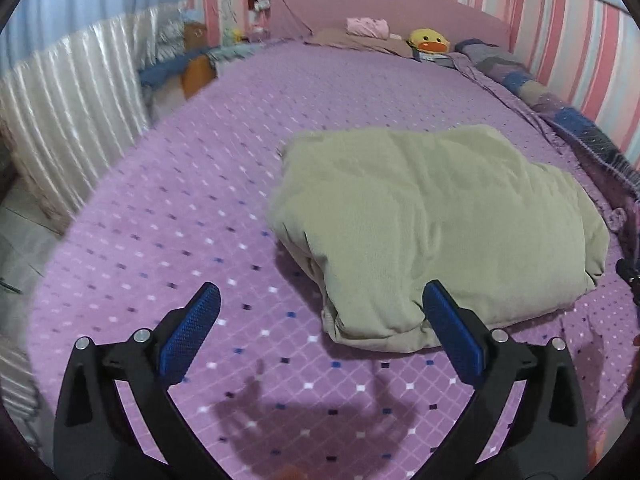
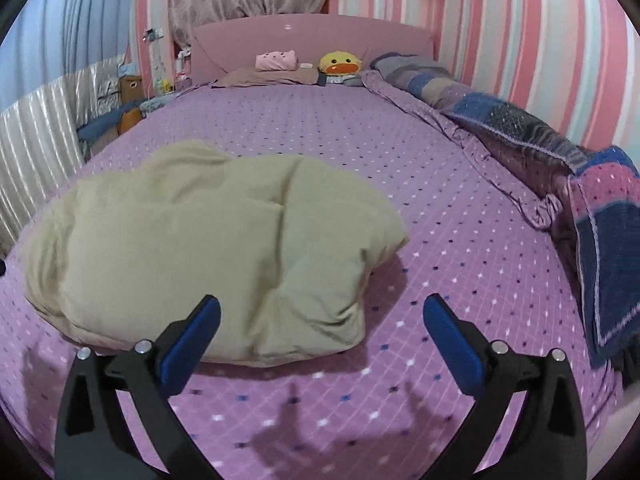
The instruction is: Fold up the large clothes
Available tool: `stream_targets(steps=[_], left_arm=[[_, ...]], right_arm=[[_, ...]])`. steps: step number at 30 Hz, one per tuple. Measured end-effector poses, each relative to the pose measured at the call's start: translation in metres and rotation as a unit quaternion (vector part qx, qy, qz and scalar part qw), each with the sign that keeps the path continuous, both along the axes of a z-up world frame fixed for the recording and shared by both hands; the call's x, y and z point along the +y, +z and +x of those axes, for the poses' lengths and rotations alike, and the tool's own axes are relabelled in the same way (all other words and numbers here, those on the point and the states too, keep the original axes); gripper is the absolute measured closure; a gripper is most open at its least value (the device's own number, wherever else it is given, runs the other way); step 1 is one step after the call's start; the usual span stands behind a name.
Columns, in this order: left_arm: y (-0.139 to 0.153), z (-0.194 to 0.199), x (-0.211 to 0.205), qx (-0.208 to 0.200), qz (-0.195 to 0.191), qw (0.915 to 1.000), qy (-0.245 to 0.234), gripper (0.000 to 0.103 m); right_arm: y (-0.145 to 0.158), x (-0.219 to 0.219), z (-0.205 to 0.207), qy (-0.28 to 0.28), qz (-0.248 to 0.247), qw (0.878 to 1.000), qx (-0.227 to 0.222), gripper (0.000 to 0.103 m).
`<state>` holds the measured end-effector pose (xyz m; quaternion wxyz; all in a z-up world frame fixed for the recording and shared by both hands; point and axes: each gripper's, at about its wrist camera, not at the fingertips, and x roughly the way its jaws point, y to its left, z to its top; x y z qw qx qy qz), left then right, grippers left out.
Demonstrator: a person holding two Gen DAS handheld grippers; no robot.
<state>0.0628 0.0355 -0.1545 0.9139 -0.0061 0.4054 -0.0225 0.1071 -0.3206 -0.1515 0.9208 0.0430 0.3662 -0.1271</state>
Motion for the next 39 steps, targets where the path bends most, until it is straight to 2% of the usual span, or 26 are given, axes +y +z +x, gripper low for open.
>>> stream_targets(steps=[3, 6, 11, 16, 23, 30, 35, 39], left_arm=[[0.021, -0.013, -0.010, -0.013, 0.010, 0.9999, 0.001, 0.003], [0.045, -0.024, -0.024, -0.025, -0.006, 0.9996, -0.009, 0.003], [0.067, -0.032, -0.036, -0.015, -0.023, 0.9995, -0.016, 0.003], [0.089, -0.047, -0.050, -0.033, 0.024, 0.9991, -0.007, 0.003], [0.111, -0.059, -0.050, -0.040, 0.008, 0.9990, -0.015, 0.003], [0.123, -0.064, -0.043, -0.057, 0.014, 0.9983, -0.003, 0.003], [0.128, -0.064, -0.040, -0.055, -0.004, 0.9985, -0.007, 0.003], [0.130, -0.066, -0.042, -0.058, 0.000, 0.9983, -0.010, 0.003]], right_arm=[[0.017, 0.017, -0.010, 0.004, 0.031, 0.999, -0.017, 0.002], [0.035, 0.035, -0.017, 0.005, 0.053, 0.998, -0.018, 0.002], [0.064, 0.067, -0.032, 0.025, 0.073, 0.997, -0.025, 0.002], [0.087, 0.087, -0.040, 0.004, 0.047, 0.999, -0.005, 0.002], [0.114, 0.108, -0.046, -0.007, -0.011, 1.000, -0.016, 0.002], [0.119, 0.110, -0.042, 0.001, 0.008, 1.000, -0.006, 0.002], [0.124, 0.109, -0.041, -0.003, 0.004, 1.000, -0.012, 0.002], [0.123, 0.110, -0.041, -0.004, 0.007, 1.000, -0.012, 0.002]])
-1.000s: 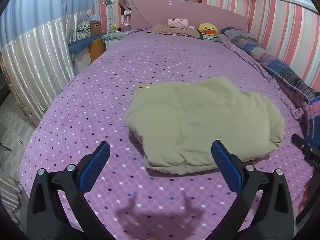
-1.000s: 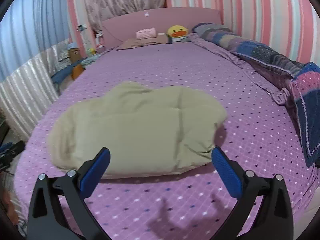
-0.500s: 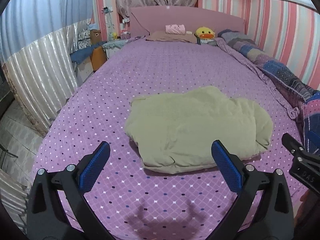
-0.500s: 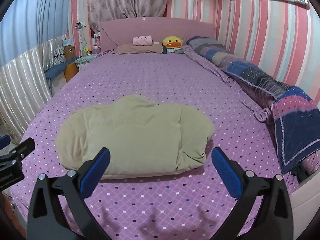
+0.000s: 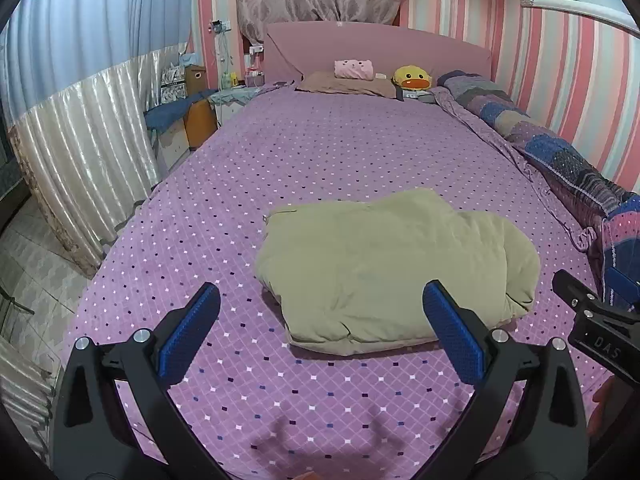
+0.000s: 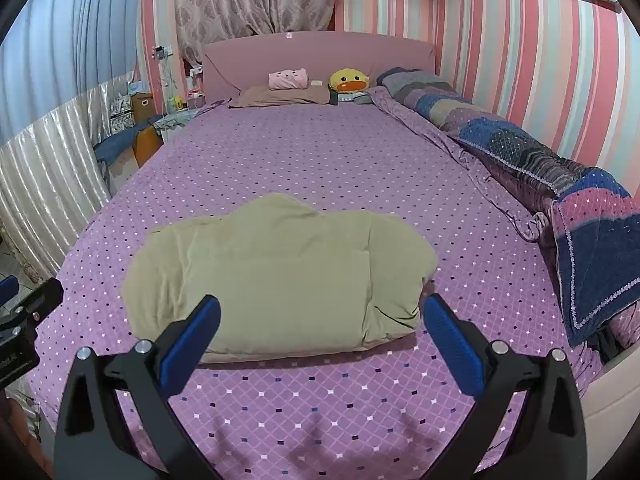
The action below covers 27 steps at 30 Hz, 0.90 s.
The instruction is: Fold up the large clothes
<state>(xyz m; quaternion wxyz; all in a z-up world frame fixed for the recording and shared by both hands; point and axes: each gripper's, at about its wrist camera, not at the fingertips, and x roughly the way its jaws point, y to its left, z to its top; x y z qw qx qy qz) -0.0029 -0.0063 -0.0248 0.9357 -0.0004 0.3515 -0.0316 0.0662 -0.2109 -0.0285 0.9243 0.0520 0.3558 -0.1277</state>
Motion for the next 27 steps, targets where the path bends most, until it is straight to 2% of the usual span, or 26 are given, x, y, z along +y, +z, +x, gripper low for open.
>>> stream_targets(steps=[10, 20, 27], left_arm=[[-0.0033, 0.0007, 0.0020, 0.009, 0.000, 1.0000, -0.002, 0.003], [-0.0061, -0.0016, -0.0013, 0.006, 0.015, 0.9998, -0.006, 0.003], [-0.0063, -0.0003, -0.0012, 0.007, 0.013, 0.9999, -0.009, 0.003]], right_arm=[[0.0002, 0.0054, 0.0003, -0.001, -0.018, 1.000, 0.003, 0.002], [-0.0007, 0.0013, -0.0008, -0.007, -0.019, 1.000, 0.008, 0.002], [-0.0004, 0.0001, -0.0018, -0.010, -0.018, 1.000, 0.007, 0.002]])
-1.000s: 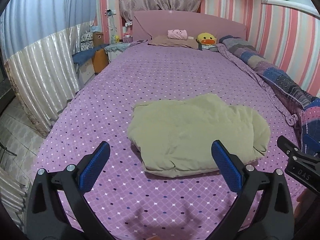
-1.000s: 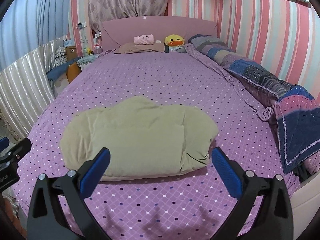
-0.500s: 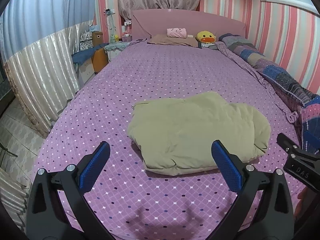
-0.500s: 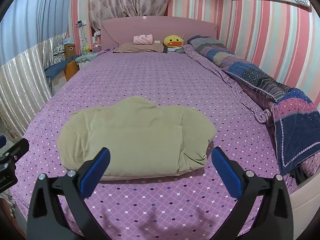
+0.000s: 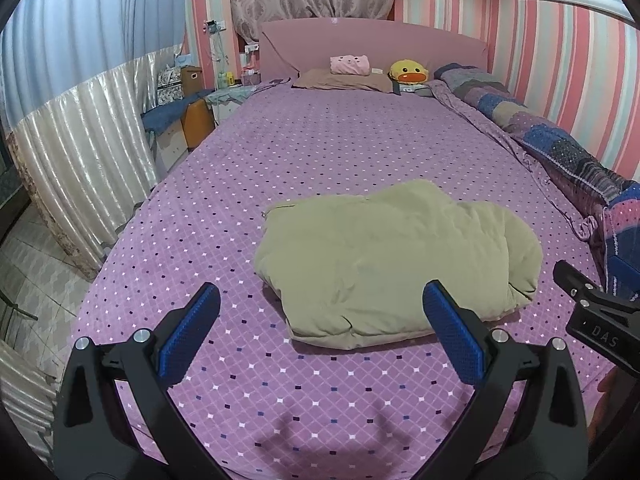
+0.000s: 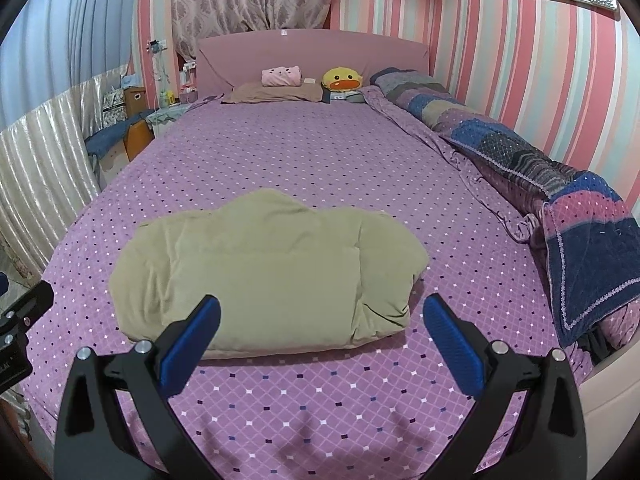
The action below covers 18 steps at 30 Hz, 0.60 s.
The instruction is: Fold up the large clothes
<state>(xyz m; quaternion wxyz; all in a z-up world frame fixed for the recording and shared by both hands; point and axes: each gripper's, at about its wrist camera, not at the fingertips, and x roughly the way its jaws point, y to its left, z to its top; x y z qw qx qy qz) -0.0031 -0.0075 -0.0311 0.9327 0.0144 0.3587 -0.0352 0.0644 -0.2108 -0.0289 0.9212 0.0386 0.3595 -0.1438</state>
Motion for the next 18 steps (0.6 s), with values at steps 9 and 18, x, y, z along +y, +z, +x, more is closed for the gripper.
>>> stream_targets(steps=[9, 18], left_arm=[[-0.0011, -0.0010, 0.0001, -0.003, 0.005, 1.0000, 0.003, 0.003], [-0.0014, -0.0031, -0.0016, -0.005, 0.006, 1.0000, -0.003, 0.003]], right_arm=[[-0.0003, 0.0013, -0.0003, -0.001, -0.001, 1.000, 0.000, 0.002], [-0.0011, 0.0001, -0.0007, -0.002, -0.001, 1.000, -0.002, 0.002]])
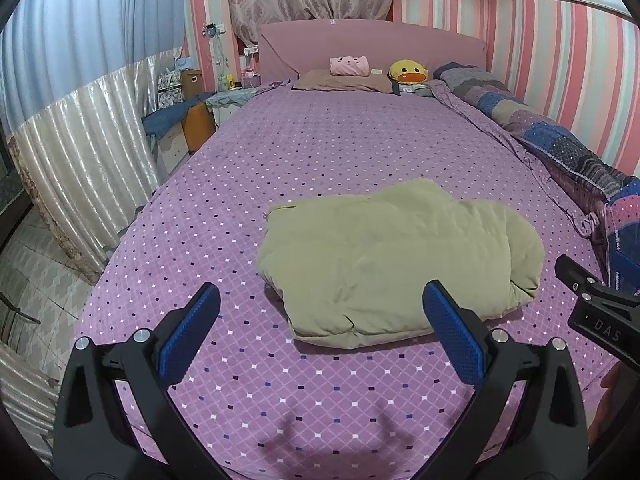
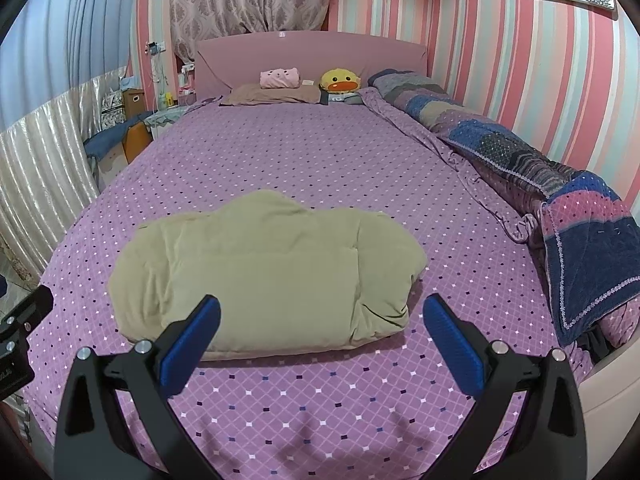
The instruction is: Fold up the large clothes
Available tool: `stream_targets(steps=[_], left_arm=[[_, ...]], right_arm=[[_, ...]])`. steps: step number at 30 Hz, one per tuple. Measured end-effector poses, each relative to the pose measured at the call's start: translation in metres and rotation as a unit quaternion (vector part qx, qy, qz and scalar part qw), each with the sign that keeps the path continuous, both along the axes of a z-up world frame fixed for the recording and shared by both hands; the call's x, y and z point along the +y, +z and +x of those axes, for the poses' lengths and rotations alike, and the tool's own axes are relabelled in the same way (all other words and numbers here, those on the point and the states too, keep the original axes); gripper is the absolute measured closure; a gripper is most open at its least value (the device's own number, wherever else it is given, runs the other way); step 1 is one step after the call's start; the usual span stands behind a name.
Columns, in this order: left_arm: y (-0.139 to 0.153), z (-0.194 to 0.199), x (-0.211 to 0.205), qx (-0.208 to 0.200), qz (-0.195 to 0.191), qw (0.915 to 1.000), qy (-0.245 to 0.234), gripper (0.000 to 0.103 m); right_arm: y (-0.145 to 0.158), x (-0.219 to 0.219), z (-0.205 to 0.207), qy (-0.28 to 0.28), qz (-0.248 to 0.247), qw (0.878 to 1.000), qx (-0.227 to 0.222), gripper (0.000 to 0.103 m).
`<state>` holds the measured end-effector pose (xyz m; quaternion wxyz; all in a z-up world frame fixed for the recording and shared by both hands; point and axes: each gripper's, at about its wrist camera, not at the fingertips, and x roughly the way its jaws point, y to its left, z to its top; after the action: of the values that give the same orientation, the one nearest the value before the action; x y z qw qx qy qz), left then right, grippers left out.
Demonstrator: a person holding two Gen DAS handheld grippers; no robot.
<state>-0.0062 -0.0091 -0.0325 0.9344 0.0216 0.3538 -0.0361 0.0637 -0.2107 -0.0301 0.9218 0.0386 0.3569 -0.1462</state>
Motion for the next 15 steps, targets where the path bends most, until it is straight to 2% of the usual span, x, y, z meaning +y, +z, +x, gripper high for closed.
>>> stream_targets(steps=[15], left_arm=[[0.0017, 0.0005, 0.0027, -0.008, 0.003, 1.0000, -0.003, 0.003]], right_arm=[[0.0010, 0.0005, 0.0014, 0.001, 0.004, 1.000, -0.001, 0.002]])
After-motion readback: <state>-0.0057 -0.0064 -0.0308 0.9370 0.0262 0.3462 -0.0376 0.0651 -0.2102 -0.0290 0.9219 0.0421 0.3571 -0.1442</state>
